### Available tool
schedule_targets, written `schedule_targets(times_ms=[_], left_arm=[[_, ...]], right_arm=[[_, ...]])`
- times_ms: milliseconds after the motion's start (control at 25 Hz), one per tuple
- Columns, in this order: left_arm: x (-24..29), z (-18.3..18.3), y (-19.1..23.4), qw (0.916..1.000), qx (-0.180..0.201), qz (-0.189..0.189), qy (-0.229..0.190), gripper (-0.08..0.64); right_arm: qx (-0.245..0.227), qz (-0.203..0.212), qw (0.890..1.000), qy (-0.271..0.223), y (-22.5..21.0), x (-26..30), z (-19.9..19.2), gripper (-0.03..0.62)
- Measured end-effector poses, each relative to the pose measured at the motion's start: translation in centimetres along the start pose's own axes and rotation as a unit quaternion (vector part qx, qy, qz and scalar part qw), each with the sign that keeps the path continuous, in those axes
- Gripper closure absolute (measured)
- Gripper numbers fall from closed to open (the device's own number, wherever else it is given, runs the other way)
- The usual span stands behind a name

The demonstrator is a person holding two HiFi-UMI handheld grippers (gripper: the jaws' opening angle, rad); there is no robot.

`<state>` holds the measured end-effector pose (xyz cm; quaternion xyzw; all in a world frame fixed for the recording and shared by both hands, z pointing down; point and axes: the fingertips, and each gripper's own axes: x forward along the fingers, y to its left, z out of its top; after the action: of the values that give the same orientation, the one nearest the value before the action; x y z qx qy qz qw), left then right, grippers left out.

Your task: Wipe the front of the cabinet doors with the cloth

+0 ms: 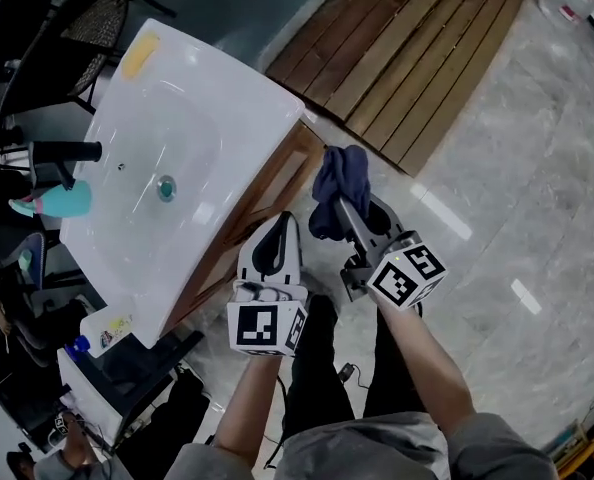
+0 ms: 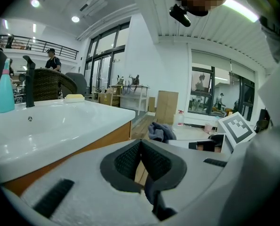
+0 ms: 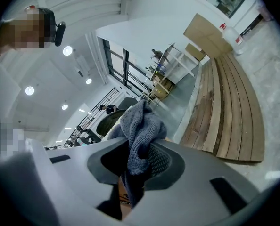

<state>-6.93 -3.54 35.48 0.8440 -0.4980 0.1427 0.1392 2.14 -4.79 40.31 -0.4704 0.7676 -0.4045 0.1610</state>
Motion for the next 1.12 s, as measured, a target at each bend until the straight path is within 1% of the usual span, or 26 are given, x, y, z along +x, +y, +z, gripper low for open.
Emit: schedule_targets(times_ms=[200,280,720,1120], left_arm=[[1.4,-1.5,0.9,1.0,0.0,0.004,-0.002,0.551],[1.9,-1.9,1.3,1.0,0.004,0.007,-0.004,0.551],[3.0,-3.5,3.2,0.9999,0.003,0.014,-0.002,0.551],[3.6,-4.1,3.9,0.9999,0.002,0.016,0.001,0.551]], right_arm=[[0.019,0.013,1.0,-0.005,-1.1,2.5,-1.5,0.511],[0.034,0.016,0.999,-0.008,-1.6,3.5,-2.1,0.512],[0.107,0.015,0.994,-0.019,-4.7,8.4,-4.4,0.512],[0.138,0.027,0.99,-0.032,-4.1,10.8,-4.8,0.514]])
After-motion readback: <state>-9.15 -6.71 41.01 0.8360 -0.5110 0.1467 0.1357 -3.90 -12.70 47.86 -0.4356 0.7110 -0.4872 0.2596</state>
